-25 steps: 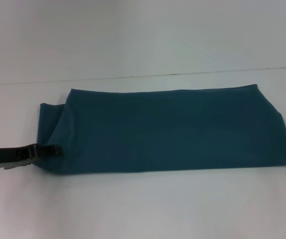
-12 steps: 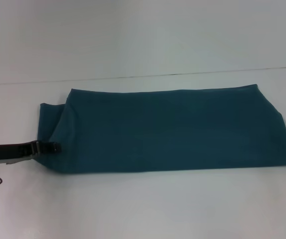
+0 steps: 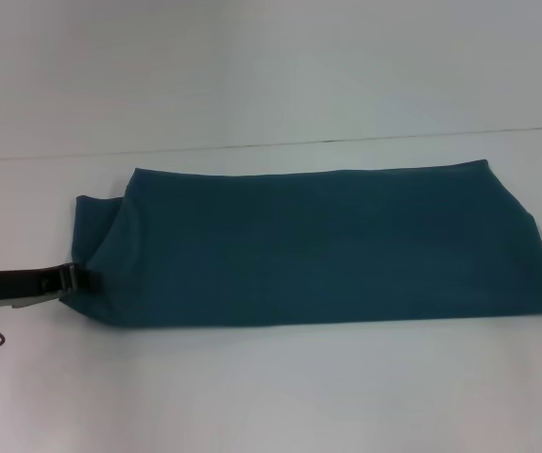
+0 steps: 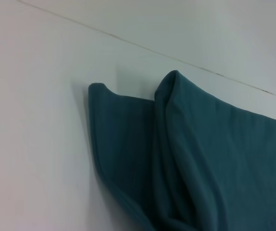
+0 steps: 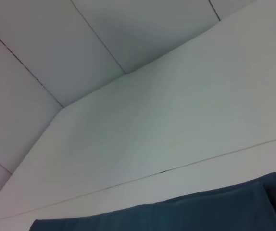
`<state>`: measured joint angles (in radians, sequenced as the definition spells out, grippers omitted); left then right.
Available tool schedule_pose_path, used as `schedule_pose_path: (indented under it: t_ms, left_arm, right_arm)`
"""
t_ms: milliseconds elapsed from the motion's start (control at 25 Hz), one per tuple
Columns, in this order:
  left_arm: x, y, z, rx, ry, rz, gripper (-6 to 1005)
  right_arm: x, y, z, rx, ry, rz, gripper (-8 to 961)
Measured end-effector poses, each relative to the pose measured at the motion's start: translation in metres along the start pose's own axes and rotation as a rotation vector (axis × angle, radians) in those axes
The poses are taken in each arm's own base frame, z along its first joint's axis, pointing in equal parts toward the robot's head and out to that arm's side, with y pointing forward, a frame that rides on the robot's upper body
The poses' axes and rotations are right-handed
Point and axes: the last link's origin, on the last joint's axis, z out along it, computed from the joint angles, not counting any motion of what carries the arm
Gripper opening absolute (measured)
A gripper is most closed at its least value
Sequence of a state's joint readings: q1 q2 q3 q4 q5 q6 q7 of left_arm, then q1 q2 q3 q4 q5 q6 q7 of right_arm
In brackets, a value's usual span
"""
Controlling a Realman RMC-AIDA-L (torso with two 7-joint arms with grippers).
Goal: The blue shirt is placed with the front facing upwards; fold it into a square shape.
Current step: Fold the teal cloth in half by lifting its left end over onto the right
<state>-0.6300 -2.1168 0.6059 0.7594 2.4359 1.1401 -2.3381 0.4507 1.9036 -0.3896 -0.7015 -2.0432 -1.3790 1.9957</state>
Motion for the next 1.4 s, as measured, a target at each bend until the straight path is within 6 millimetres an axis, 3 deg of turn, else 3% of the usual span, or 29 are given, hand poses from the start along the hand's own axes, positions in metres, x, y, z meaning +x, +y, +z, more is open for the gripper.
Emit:
schedule_pose_path:
  t_ms: [440, 1120, 1280, 1400]
  left_arm:
    - [-0.005, -0.009, -0.008, 0.009, -0.003, -0.008, 42]
    - [-0.001, -0.073, -0.089, 0.168, 0.094, -0.089, 43]
    - [0.004, -0.055, -0.088, 0.049, 0.107, -0.081, 42]
    - [0.013, -0.016, -0.073, -0.153, 0.122, -0.038, 42]
  right_arm:
    - [0.004, 0.002, 0.004, -0.007, 0.002, 0.009, 932]
    - [0.006, 0.006, 0.011, -0.021, 0.001, 0.015, 932]
    - [0.007, 0.007, 0.011, -0.025, 0.003, 0.013, 931]
    - [0.007, 0.007, 0.011, -0.027, 0.004, 0.006, 931]
